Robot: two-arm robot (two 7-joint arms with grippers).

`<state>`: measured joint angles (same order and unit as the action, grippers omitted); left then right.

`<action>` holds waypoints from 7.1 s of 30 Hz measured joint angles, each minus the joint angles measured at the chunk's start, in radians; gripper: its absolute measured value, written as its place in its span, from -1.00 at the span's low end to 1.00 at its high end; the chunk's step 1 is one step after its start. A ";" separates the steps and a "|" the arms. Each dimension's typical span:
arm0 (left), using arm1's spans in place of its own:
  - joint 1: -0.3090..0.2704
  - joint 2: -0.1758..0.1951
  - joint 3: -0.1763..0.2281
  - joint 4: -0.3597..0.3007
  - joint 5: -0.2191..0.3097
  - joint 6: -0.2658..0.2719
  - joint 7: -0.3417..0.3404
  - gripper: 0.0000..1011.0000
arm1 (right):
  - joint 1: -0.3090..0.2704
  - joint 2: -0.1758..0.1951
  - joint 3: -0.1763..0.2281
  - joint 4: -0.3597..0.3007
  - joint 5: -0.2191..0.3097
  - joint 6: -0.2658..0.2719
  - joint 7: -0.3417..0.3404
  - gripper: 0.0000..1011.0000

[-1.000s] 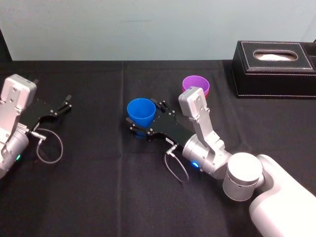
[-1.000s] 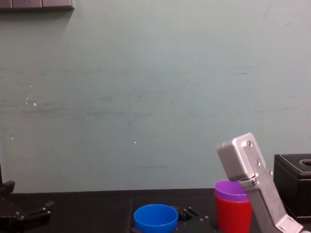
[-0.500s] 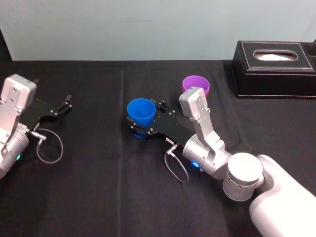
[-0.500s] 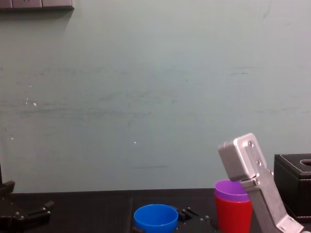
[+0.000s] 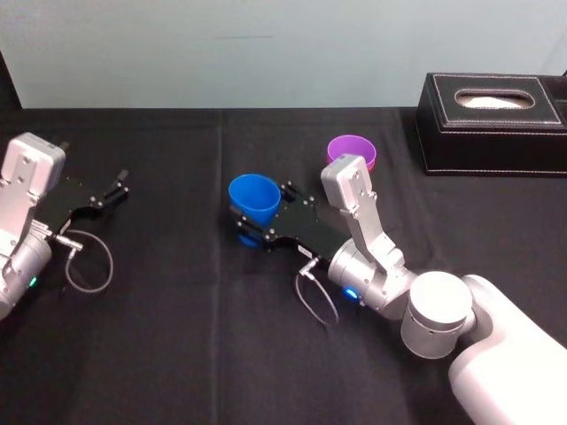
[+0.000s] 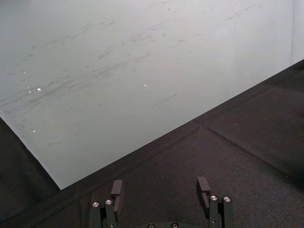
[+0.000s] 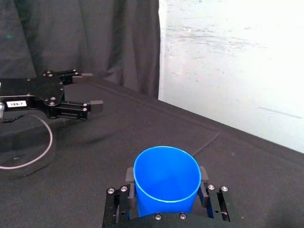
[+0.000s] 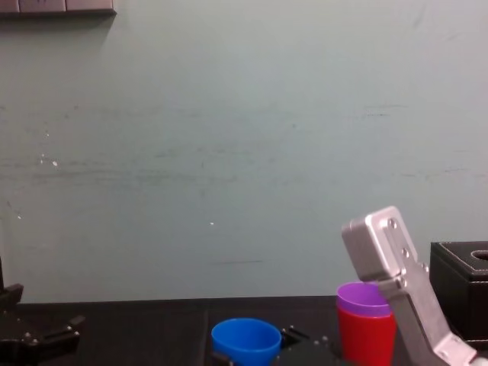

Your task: Stack the three plastic cups sequentially using one hand.

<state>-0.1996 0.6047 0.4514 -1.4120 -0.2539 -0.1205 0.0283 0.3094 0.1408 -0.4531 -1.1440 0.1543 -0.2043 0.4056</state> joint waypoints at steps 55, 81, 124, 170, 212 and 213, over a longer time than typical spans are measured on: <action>0.000 0.000 0.000 0.000 0.000 0.000 0.000 0.99 | 0.015 0.213 0.177 -0.277 0.145 0.207 -0.012 0.44; 0.000 0.000 0.000 0.000 0.000 0.000 0.000 0.99 | 0.032 0.202 0.145 -0.205 0.147 0.184 -0.001 0.44; 0.000 0.000 0.000 0.000 0.000 0.000 0.000 0.99 | 0.036 0.175 0.133 -0.104 0.128 0.134 0.007 0.44; 0.000 0.000 0.000 0.000 0.000 0.000 0.000 0.99 | -0.057 0.213 0.166 -0.226 0.130 0.121 -0.012 0.99; 0.000 0.000 0.000 0.000 0.000 0.000 0.000 0.99 | -0.329 0.245 0.261 -0.318 0.084 -0.023 -0.070 0.99; 0.000 0.000 0.000 0.000 0.000 0.000 0.000 0.99 | -0.329 0.245 0.261 -0.318 0.084 -0.023 -0.070 0.99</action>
<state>-0.1995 0.6047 0.4514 -1.4120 -0.2539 -0.1205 0.0283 -0.0195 0.3856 -0.1924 -1.4622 0.2384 -0.2277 0.3352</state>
